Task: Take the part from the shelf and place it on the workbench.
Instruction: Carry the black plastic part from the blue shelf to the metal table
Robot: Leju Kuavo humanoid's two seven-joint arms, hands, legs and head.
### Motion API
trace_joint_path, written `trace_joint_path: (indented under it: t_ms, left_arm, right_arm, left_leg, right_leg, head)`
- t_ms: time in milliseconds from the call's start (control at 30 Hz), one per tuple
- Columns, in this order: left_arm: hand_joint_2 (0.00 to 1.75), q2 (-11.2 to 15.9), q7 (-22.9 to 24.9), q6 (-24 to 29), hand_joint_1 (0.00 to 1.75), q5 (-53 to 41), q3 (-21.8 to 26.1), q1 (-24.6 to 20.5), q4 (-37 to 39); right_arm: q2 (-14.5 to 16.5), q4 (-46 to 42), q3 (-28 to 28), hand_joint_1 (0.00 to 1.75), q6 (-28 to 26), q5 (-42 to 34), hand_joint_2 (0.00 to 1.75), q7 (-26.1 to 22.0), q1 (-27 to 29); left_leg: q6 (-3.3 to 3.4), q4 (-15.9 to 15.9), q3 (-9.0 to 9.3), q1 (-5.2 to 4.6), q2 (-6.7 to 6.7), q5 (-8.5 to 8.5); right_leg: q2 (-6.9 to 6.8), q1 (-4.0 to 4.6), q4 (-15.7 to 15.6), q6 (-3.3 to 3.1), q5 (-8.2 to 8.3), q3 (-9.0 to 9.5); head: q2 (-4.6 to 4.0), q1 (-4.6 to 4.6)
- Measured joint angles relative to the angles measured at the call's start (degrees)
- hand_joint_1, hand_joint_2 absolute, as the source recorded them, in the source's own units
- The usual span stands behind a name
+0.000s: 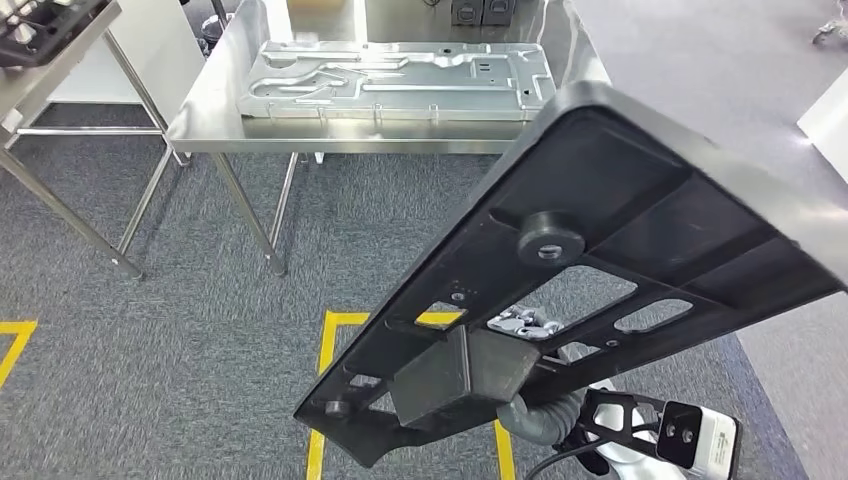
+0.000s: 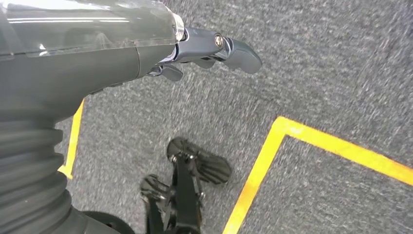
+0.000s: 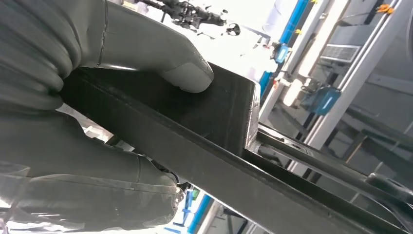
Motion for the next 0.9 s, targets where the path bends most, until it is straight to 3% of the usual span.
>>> trace_joint_path:
  t_ms: [33, 67, 100, 167, 233, 300, 367, 433, 500, 567, 600, 700, 733, 767, 833, 900]
  left_arm:
    - [1.75, 0.0, 0.0, 0.0, 0.0, 0.0, 0.0, 0.1, 0.0]
    - [1.75, 0.0, 0.1, 0.0, 0.0, 0.0, 0.0, 0.2, 0.0]
    - [1.75, 0.0, 0.1, 0.1, 0.0, 0.0, 0.0, 0.3, 0.0]
    - [1.75, -0.1, 0.2, 0.2, 0.0, 0.0, -0.1, 0.3, 0.0]
    - [1.75, -0.1, 0.3, 0.4, 0.0, 0.1, -0.2, 0.2, 0.0]
    - [1.75, -0.1, 0.4, 0.5, 0.0, 0.1, -0.2, 0.0, 0.0]
    - [1.75, -0.1, 0.4, 0.6, 0.0, 0.2, -0.3, -0.1, 0.0]
    - [1.75, -0.1, 0.4, 0.6, 0.0, 0.3, -0.3, -0.3, 0.0]
    - [1.75, -0.1, 0.4, 0.7, 0.0, 0.6, -0.3, -0.2, 0.0]
    - [1.75, -0.2, 0.4, 0.8, 0.0, 0.8, -0.3, 0.0, 0.0]
    - [1.75, -0.2, 0.4, 0.9, 0.0, 1.0, -0.3, 0.2, 0.0]
    - [1.75, -0.3, 0.4, 1.1, 0.0, 1.3, -0.2, 0.6, 0.0]
    - [1.75, -0.4, 0.3, 1.3, 0.0, 1.4, -0.2, 0.7, 0.0]
    - [1.75, -0.4, 0.3, 1.4, 0.0, 1.6, -0.2, 0.7, 0.0]
    - [1.75, -0.4, 0.2, 1.7, 0.0, 1.8, -0.2, 0.5, 0.0]
    - [1.75, -0.4, 0.0, 1.7, 0.0, 2.0, -0.2, 0.3, 0.0]
  right_arm:
    - [0.0, 0.0, 0.0, 1.73, -0.1, 0.0, 1.75, 0.0, 0.2]
    - [0.0, 0.0, 0.0, 1.73, -0.2, 0.0, 1.75, 0.0, 0.3]
    - [0.0, 0.0, 0.0, 1.73, -0.3, 0.0, 1.75, 0.0, 0.3]
    - [0.0, 0.0, 0.0, 1.73, -0.3, 0.1, 1.75, 0.0, 0.4]
    - [0.0, 0.0, -0.1, 1.73, -0.3, 0.2, 1.75, 0.0, 0.5]
    - [0.0, 0.0, -0.1, 1.73, -0.3, 0.2, 1.75, 0.0, 0.4]
    - [0.0, 0.0, -0.1, 1.73, -0.2, 0.2, 1.75, 0.0, 0.2]
    - [0.1, 0.0, -0.1, 1.73, -0.1, 0.1, 1.75, 0.0, 0.1]
    - [0.1, 0.2, -0.1, 1.73, 0.0, -0.1, 1.75, 0.0, -0.1]
    - [0.1, 0.5, -0.1, 1.73, 0.3, -0.3, 1.75, 0.0, -0.1]
    - [0.0, 0.7, -0.1, 1.73, 0.4, -0.4, 1.75, -0.1, -0.1]
    - [-0.1, 1.5, -0.1, 1.73, 0.7, -0.6, 1.75, -0.3, -0.1]
    - [-0.2, 1.9, 0.0, 1.73, 0.8, -0.6, 1.75, -0.4, 0.0]
    - [-0.4, 2.2, 0.0, 1.73, 0.9, -0.6, 1.75, -0.5, 0.0]
    - [-0.7, 2.7, 0.0, 1.73, 1.1, -0.6, 1.75, -0.6, 0.0]
    - [-1.0, 3.0, 0.0, 1.73, 1.4, -0.6, 1.75, -0.6, -0.1]
  left_leg:
    - [-0.11, 0.0, 0.58, 0.1, -0.04, -0.58]
    - [-0.27, 0.0, 1.29, 0.24, -0.08, -1.21]
    - [-0.48, 0.0, 2.13, 0.4, -0.12, -1.87]
    - [-1.04, 0.0, 3.64, 0.61, -0.19, -3.25]
    - [-1.82, -0.3, 4.62, 0.56, -0.21, -4.45]
    - [-2.66, 0.0, 5.32, 0.45, -0.14, -4.44]
    - [-3.16, 2.5, 5.1, 0.54, -0.03, -4.02]
    - [-3.46, 8.4, 1.69, 0.71, 0.03, -5.26]
    - [-3.7, 14.8, -3.72, 0.77, 0.04, -8.39]
    - [-3.5, 15.9, -7.13, 0.76, 0.03, -10.08]
    - [-3.16, 13.8, -7.71, 0.73, 0.03, -8.95]
    - [-1.89, 5.1, -7.45, 0.13, -0.02, 0.73]
    - [-1.61, 3.7, -7.13, -0.25, 0.02, 2.89]
    - [-1.39, 3.1, -6.7, -0.58, 0.04, 3.58]
    - [-0.81, 1.7, -4.94, -0.86, 0.04, 2.96]
    - [-0.13, 0.3, -2.72, -0.69, -0.07, 2.38]
  right_leg:
    - [-0.03, -0.13, 1.0, 0.21, -0.73, -1.99]
    - [-0.07, -0.23, 0.2, 0.34, -0.32, -3.14]
    - [-0.11, -0.29, -2.1, 0.39, 1.46, -3.44]
    - [-0.37, -0.31, -8.8, 0.24, 8.06, -2.88]
    - [-0.63, -0.16, -12.4, -0.39, 11.73, -2.42]
    - [-0.47, -0.1, -12.9, -1.34, 11.28, -1.73]
    - [-0.29, -0.18, -13.5, -2.19, 10.75, -0.11]
    - [-0.36, -0.1, -13.8, -2.78, 9.69, 1.66]
    - [-0.34, 0.1, -13.8, -3.07, 8.41, 3.07]
    - [-0.17, 0.36, -13.9, -3.16, 7.0, 4.68]
    - [-0.1, 0.53, -13.9, -3.14, 6.22, 5.68]
    - [0.06, 0.84, -14.0, -2.86, 3.9, 8.27]
    - [0.19, 0.71, -14.2, -2.55, 3.32, 8.78]
    - [0.31, 0.57, -14.2, -2.14, 3.13, 9.27]
    - [0.32, 0.19, -13.2, -1.32, 3.61, 9.65]
    - [0.2, 0.03, -8.7, -0.9, 4.79, 7.57]
  head:
    - [0.0, -0.01]
    - [0.0, -0.01]
    - [0.0, -0.01]
    - [0.0, 0.0]
    - [0.0, -0.01]
    - [0.0, -0.04]
    - [-0.01, -0.06]
    - [-0.01, -0.06]
    - [0.0, -0.07]
    - [0.0, -0.07]
    - [0.0, -0.06]
    - [0.0, -0.06]
    - [0.0, -0.06]
    - [0.0, -0.06]
    - [0.0, -0.05]
    - [0.0, -0.04]
